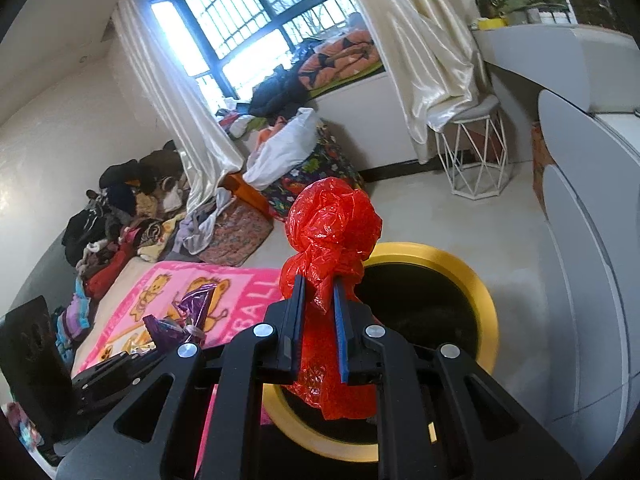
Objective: Collect trash
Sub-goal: 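Carry the red bag and purple wrapper with both tools over the bin, then open both tools to drop the wrapper and red bag into the bin, then move both tools back toward the remaining trash on the blanket, then grasp the yellow-white snack wrapper with left tool while right tool grasps blue cloth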
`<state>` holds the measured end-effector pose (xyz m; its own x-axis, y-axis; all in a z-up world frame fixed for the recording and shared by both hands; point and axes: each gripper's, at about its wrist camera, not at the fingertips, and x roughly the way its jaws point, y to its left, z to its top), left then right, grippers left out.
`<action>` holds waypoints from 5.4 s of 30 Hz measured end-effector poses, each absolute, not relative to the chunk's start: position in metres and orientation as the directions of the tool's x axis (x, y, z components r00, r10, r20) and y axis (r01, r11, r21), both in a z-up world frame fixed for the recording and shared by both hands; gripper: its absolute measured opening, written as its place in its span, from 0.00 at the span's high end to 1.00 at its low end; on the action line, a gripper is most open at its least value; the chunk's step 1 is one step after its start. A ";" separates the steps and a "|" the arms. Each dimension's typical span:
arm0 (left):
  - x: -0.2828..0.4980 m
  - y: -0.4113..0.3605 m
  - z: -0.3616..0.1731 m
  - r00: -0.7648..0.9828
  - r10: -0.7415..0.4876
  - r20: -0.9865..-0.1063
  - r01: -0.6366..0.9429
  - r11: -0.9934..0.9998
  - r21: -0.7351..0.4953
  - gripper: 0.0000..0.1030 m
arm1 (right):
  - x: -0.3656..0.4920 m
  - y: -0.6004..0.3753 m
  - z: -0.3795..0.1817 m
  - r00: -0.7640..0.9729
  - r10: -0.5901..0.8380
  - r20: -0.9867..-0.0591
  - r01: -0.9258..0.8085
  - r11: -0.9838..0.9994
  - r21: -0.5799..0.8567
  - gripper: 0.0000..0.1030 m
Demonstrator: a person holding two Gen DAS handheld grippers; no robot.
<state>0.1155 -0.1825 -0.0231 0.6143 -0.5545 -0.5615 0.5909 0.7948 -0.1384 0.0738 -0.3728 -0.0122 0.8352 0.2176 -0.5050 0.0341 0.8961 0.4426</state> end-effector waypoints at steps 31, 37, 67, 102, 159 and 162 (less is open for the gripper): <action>0.175 -0.223 -0.072 0.468 -0.552 -0.690 0.598 0.773 -0.213 0.35 | 0.089 -0.414 -0.052 0.800 0.146 -0.582 0.190 0.858 0.477 0.49; 0.166 -0.212 -0.058 0.540 -0.537 -0.648 0.543 0.811 -0.219 0.10 | 0.081 -0.407 -0.044 0.819 0.053 -0.571 0.220 0.890 0.398 0.25; 0.127 -0.124 -0.023 0.710 -0.438 -0.552 0.410 0.894 -0.181 0.10 | 0.079 -0.332 -0.013 0.850 0.124 -0.511 0.052 0.947 0.316 0.12; 0.115 0.016 -0.019 0.822 -0.218 -0.526 0.130 0.971 -0.199 0.10 | 0.088 -0.198 -0.017 0.772 0.329 -0.545 -0.244 0.944 0.223 0.11; 0.176 0.170 -0.073 0.786 -0.112 -0.608 -0.150 0.919 -0.364 0.72 | 0.128 -0.082 -0.087 0.461 0.518 -0.721 -0.419 0.843 0.338 0.82; 0.163 0.163 -0.060 0.805 -0.113 -0.583 -0.129 0.925 -0.358 0.72 | 0.124 -0.088 -0.076 0.484 0.523 -0.701 -0.422 0.842 0.337 0.82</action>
<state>0.1629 0.1626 -0.0603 0.8048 -0.1133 -0.5827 -0.1287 0.9250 -0.3575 0.1237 -0.0880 -0.0759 0.4836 0.5235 -0.7015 -0.4224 0.8415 0.3368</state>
